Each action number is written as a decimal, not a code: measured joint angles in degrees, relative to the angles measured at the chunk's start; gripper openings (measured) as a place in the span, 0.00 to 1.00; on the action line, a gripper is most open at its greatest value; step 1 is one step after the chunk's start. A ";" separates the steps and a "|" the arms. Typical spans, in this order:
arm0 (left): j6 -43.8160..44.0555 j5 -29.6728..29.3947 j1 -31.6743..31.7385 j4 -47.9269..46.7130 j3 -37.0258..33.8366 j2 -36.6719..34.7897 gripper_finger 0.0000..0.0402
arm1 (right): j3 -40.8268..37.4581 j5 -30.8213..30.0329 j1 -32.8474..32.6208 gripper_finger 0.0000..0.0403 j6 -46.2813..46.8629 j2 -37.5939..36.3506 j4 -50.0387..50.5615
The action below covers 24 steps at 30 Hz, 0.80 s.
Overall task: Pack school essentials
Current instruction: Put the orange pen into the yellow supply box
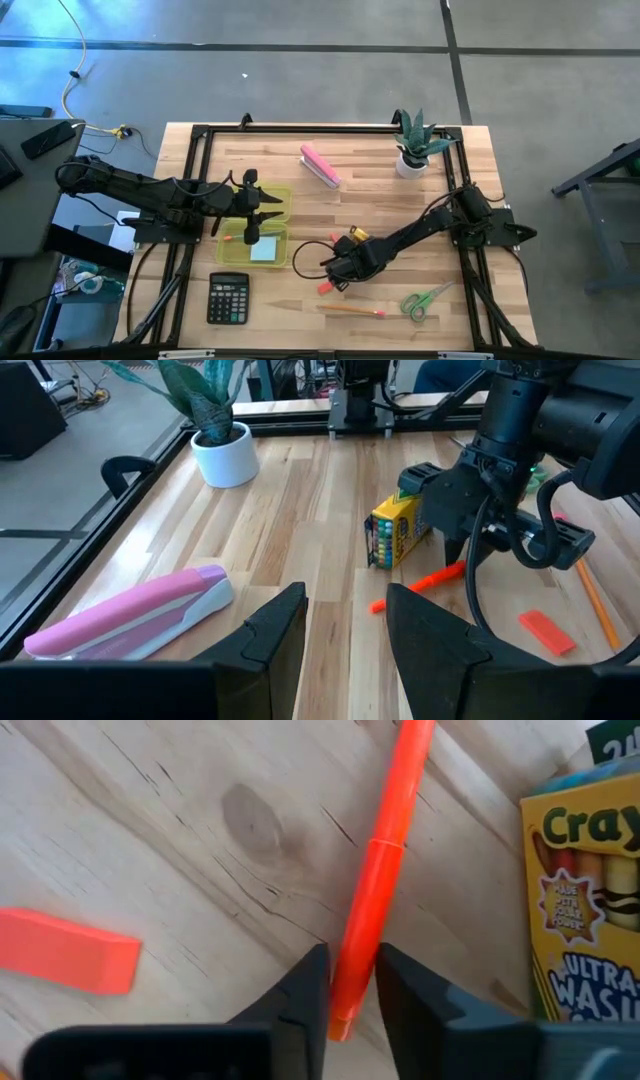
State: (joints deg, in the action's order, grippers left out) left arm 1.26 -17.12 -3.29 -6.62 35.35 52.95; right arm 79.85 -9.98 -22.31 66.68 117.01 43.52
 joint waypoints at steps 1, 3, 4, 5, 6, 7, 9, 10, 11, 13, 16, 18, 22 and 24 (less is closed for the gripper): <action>0.00 0.00 0.00 -0.08 0.00 0.01 0.32 | 0.00 0.05 0.00 0.15 -0.07 0.00 0.00; 0.00 0.00 0.00 -0.05 0.00 0.01 0.32 | 0.00 0.13 0.00 0.11 -0.10 0.00 -0.02; 0.00 0.00 0.00 -0.08 0.00 0.01 0.32 | 0.00 0.13 0.00 0.09 -0.22 0.00 -0.02; 0.00 0.00 0.00 -0.08 0.00 0.00 0.32 | 0.00 0.14 0.00 0.08 -0.44 0.00 -0.05; 0.00 0.00 -0.02 -0.08 0.00 0.00 0.32 | 0.00 0.16 0.00 0.07 -0.67 0.00 -0.11; 0.00 0.00 0.00 -0.09 0.00 0.00 0.32 | 0.00 0.16 0.00 0.06 -0.68 0.00 -0.23; 0.01 0.00 0.00 -0.73 0.00 0.00 0.32 | 0.00 0.23 0.00 0.06 -0.68 0.00 -0.44; 0.06 0.00 0.00 -1.44 0.00 0.00 0.32 | 0.00 0.39 0.00 0.06 -0.72 0.00 -0.54; 0.48 0.00 0.00 -2.22 0.00 0.00 0.32 | 0.00 0.52 -0.10 0.07 -0.72 0.00 -0.75; 1.75 -0.01 0.00 -3.54 0.00 0.00 0.32 | 0.00 0.61 -0.23 0.08 -0.68 0.00 -1.42; 2.84 -0.02 0.00 -5.80 0.00 0.00 0.32 | 0.00 0.60 -0.65 0.09 -0.70 -0.02 -2.80; 3.04 -0.01 0.00 -7.13 0.00 -0.16 0.32 | 0.01 0.54 -0.78 0.08 -0.70 -0.10 -3.59; 3.07 -0.02 0.00 -8.57 0.00 -0.17 0.32 | 1.64 -0.38 -1.02 0.07 -0.77 -0.11 -2.61; 3.06 -0.07 0.00 -8.94 0.00 -0.17 0.32 | 2.49 -1.16 -1.01 0.07 -1.04 -0.11 -1.63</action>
State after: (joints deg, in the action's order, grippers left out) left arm 4.32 -17.19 -3.29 -15.56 35.35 52.77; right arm 82.34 -11.14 -23.31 65.64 116.90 41.89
